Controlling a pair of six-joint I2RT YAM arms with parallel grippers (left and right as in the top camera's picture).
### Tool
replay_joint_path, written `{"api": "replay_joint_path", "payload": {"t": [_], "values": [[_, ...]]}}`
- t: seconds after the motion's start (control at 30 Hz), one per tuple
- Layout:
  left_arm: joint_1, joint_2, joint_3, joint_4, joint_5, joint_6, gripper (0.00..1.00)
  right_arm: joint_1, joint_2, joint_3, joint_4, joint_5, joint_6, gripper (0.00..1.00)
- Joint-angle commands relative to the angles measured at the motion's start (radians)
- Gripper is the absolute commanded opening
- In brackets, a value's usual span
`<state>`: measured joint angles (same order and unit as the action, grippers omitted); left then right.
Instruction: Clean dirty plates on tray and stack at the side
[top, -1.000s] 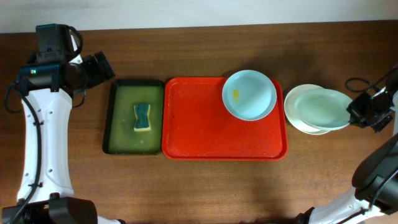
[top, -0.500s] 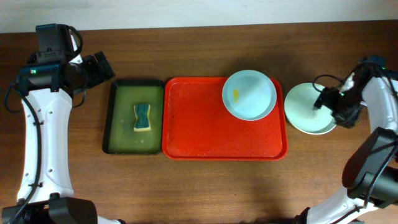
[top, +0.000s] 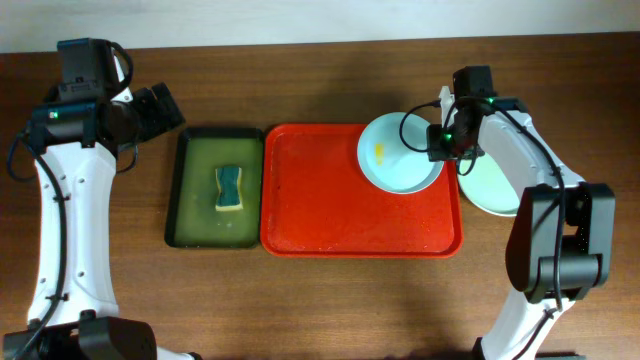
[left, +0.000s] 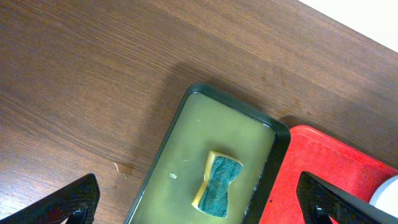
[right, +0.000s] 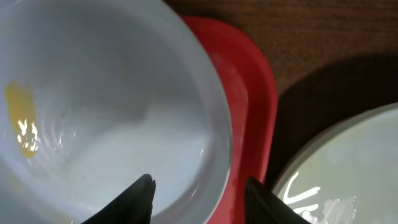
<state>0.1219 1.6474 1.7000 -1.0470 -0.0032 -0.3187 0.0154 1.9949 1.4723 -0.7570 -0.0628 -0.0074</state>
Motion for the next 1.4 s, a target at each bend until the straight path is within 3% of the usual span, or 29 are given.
{"api": "replay_joint_path", "payload": {"t": [0.0, 0.07, 0.23, 0.33, 0.4, 0.53, 0.77, 0.8, 0.87, 1.03, 1.07, 1.1, 1.17, 1.2, 1.23, 1.27, 1.37], "values": [[0.004, 0.003, 0.003, 0.002, 0.007, -0.010, 0.99, -0.003, 0.014, -0.003, 0.028, 0.061, 0.042, 0.41], [0.004, 0.003, 0.003, 0.002, 0.007, -0.010, 1.00, -0.003, 0.014, -0.003, 0.036, 0.060, 0.046, 0.30], [0.004, 0.003, 0.003, 0.002, 0.007, -0.010, 0.99, -0.003, 0.055, -0.003, 0.049, 0.060, 0.046, 0.24], [0.004, 0.003, 0.003, 0.002, 0.007, -0.010, 0.99, -0.002, 0.080, -0.003, 0.048, 0.060, 0.078, 0.04], [0.004, 0.003, 0.003, 0.002, 0.007, -0.010, 1.00, -0.001, 0.080, -0.003, 0.005, -0.011, 0.157, 0.04], [0.004, 0.003, 0.003, 0.002, 0.007, -0.010, 0.99, 0.060, 0.080, -0.003, -0.148, -0.286, 0.167, 0.04], [0.004, 0.003, 0.003, 0.002, 0.007, -0.010, 1.00, 0.208, 0.078, -0.003, -0.285, -0.289, 0.305, 0.06], [0.004, 0.003, 0.003, 0.002, 0.007, -0.010, 0.99, 0.209, 0.077, -0.002, -0.296, -0.290, 0.306, 0.11], [0.004, 0.003, 0.003, 0.002, 0.007, -0.010, 0.99, 0.202, 0.075, 0.016, -0.308, -0.290, 0.304, 0.31], [0.004, 0.003, 0.003, 0.002, 0.007, -0.010, 0.99, 0.180, 0.020, 0.351, -0.612, -0.240, 0.217, 0.37], [0.004, 0.003, 0.003, 0.002, 0.007, -0.010, 0.99, 0.180, -0.011, 0.359, -0.607, -0.241, 0.218, 0.51], [0.004, 0.003, 0.003, 0.002, 0.007, -0.010, 0.99, 0.179, -0.016, 0.359, -0.593, -0.242, 0.218, 0.99], [0.004, 0.003, 0.003, 0.002, 0.007, -0.010, 0.99, 0.180, -0.007, 0.354, -0.580, -0.243, 0.217, 0.99], [0.004, 0.003, 0.003, 0.002, 0.007, -0.010, 0.99, 0.180, -0.007, 0.351, -0.568, -0.240, 0.217, 0.85], [0.004, 0.003, 0.003, 0.002, 0.007, -0.010, 0.99, 0.180, -0.007, 0.344, -0.542, -0.239, 0.215, 0.45], [0.004, 0.003, 0.003, 0.002, 0.007, -0.010, 0.99, 0.180, -0.007, 0.338, -0.522, -0.239, 0.193, 0.29], [0.004, 0.003, 0.003, 0.002, 0.007, -0.010, 0.99, 0.181, -0.007, 0.252, -0.462, -0.214, 0.135, 0.34]]}}
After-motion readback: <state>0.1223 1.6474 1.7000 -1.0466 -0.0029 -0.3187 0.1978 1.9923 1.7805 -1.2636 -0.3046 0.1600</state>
